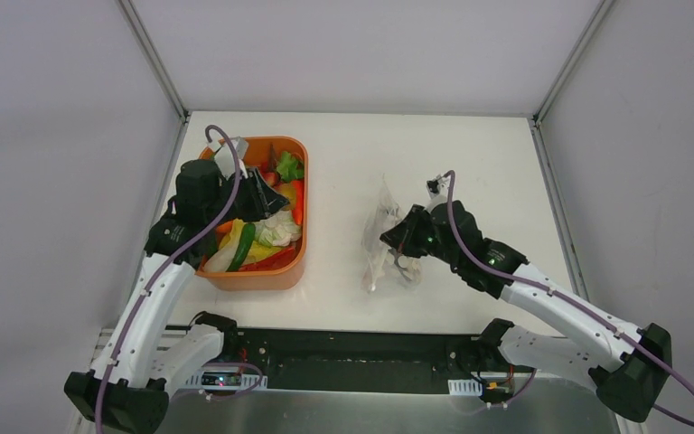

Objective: Place the food in the zip-top bag and seal the zipper
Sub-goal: Place the fake fruit in the zipper food storage bag.

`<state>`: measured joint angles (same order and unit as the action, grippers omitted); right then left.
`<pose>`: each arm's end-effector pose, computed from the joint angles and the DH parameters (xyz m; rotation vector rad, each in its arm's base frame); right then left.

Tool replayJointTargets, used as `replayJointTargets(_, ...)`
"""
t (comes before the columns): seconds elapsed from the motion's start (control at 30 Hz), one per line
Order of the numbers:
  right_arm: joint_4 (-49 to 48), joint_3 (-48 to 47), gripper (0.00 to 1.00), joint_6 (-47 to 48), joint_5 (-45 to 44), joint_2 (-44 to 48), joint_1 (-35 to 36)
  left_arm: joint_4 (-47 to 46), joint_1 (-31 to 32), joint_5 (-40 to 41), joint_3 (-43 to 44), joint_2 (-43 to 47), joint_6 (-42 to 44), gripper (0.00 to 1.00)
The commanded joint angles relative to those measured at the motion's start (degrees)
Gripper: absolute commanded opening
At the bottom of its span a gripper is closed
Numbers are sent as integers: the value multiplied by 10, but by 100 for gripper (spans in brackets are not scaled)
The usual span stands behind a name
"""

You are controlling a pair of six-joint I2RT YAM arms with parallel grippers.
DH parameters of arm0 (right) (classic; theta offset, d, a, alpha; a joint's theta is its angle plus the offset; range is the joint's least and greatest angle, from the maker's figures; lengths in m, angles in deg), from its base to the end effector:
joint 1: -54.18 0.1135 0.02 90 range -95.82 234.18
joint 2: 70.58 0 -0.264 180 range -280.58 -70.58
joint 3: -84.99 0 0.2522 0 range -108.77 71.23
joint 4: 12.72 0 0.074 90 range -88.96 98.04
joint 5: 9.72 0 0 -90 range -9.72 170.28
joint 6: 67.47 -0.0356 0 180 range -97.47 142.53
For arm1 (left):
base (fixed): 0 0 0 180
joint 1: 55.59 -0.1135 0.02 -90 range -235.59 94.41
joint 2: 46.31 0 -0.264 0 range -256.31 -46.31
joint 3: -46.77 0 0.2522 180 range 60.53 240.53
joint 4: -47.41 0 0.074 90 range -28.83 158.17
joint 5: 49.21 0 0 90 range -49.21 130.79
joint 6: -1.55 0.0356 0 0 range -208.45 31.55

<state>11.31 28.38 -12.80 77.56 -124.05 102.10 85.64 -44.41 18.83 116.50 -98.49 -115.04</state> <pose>0.1467 0.1600 0.3004 -0.1913 2.0392 0.9005 0.1924 -0.0516 0.3603 -0.0022 1.9898 -0.8034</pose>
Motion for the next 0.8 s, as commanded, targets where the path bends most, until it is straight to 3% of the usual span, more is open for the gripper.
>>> replayJointTargets(0.0, 62, -74, 0, 5, -29, -22, -1, -16, 71, -54, 51, 30, -1, 0)
replayJointTargets(0.13, 117, -118, 0, 16, -49, -45, 0, -52, 134, -81, 58, 23, -22, 0)
replayJointTargets(0.3, 96, -112, 0, 13, -26, -47, -1, -184, 232, -98, 32, -4, -72, 0)
replayJointTargets(0.4, 86, -107, 0, 8, -7, -51, -1, -216, 282, -97, 39, -41, -69, 0)
replayJointTargets(0.6, 78, -98, 0, 10, 1, -42, -1, -240, 334, -91, 51, -111, -62, 0)
replayJointTargets(0.77, 72, -94, 0, 13, -2, -23, 0, -195, 344, -27, 54, -137, -42, 0)
